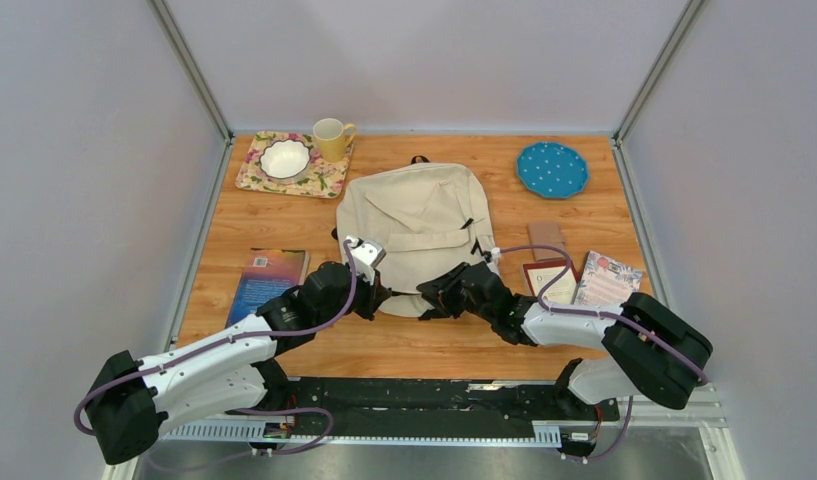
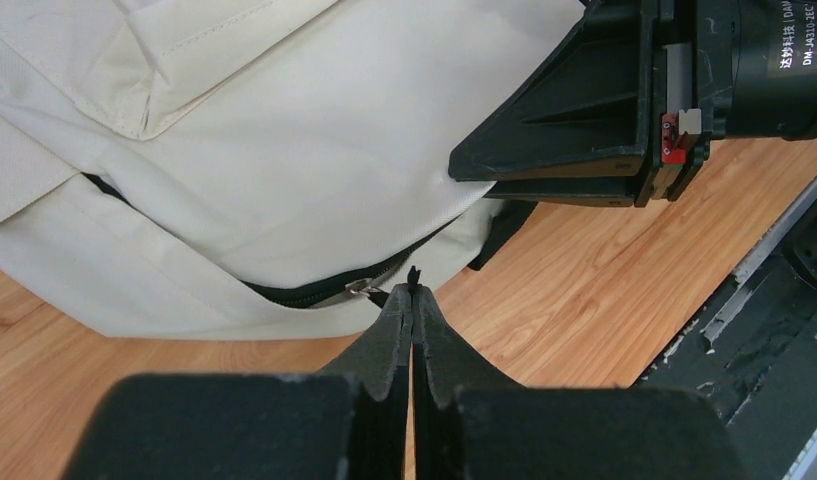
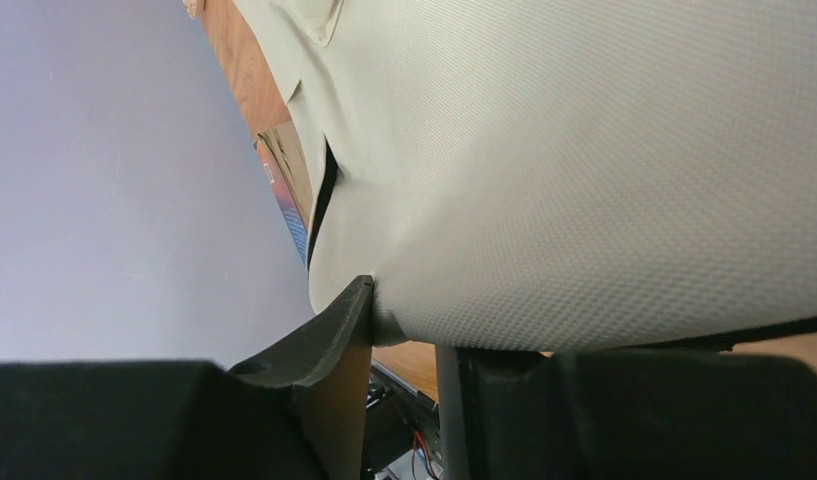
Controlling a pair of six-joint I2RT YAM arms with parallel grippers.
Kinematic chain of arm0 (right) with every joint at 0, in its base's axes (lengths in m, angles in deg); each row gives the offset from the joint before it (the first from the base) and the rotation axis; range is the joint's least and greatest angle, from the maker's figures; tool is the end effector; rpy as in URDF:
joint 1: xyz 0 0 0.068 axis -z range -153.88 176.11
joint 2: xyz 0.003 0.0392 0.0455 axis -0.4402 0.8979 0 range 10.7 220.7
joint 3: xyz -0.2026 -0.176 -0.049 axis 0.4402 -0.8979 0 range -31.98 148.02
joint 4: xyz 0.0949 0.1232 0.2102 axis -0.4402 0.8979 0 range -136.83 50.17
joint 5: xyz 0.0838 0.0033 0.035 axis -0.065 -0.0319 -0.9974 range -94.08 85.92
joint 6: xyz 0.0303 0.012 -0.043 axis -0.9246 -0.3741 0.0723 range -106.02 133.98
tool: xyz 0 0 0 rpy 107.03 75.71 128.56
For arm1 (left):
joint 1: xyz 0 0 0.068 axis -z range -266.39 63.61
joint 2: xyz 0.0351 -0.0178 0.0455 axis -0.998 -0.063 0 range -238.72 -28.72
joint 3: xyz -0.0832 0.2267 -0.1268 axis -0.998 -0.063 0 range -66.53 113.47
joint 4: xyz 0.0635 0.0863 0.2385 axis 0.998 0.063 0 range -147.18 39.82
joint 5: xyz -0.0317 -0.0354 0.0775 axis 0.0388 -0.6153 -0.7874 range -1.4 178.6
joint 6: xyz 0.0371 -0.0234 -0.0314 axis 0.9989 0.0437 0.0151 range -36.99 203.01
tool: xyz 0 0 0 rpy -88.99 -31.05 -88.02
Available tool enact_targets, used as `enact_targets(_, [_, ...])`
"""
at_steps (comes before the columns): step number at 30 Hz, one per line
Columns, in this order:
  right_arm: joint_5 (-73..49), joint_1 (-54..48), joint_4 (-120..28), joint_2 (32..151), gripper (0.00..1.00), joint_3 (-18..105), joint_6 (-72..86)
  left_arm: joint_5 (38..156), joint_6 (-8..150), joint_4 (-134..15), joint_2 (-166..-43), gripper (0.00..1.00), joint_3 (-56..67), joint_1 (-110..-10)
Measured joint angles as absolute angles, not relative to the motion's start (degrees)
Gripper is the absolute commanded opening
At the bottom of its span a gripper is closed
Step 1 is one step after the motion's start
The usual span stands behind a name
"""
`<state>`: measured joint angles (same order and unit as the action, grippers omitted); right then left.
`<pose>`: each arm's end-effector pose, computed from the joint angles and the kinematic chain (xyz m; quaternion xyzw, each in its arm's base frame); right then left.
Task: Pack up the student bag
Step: Unzip the student bag at the center of the board.
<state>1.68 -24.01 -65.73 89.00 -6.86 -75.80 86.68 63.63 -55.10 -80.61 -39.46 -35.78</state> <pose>0.1641 0.1908 0.1501 0.3216 0.8227 0.4232 0.2017 0.1294 -0.1555 0.2231 0.2210 0.8230 -0.2883 0.4367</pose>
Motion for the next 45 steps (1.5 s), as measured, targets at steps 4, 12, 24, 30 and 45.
enact_targets(4, [2.6, -24.0, -66.4, 89.0, 0.02, -6.9, -75.5, 86.7, 63.6, -55.1, -80.6, 0.0, -39.5, -35.8])
enact_targets(12, [3.5, -23.9, -65.9, 86.5, 0.0, -8.0, -70.4, 82.4, 66.3, -54.1, -79.9, 0.0, -39.8, -35.7])
enact_targets(24, [2.4, -23.9, -63.4, 77.4, 0.0, -15.2, -62.5, 76.0, 69.0, -55.9, -81.5, 0.0, -43.9, -39.5])
enact_targets(30, [1.7, -23.9, -63.6, 74.1, 0.0, -17.0, -60.4, 80.0, 69.0, -60.0, -83.1, 0.0, -44.4, -43.7])
enact_targets(45, [1.0, -23.9, -63.7, 72.9, 0.0, -18.9, -57.7, 80.7, 64.5, -61.7, -89.3, 0.0, -46.8, -48.2])
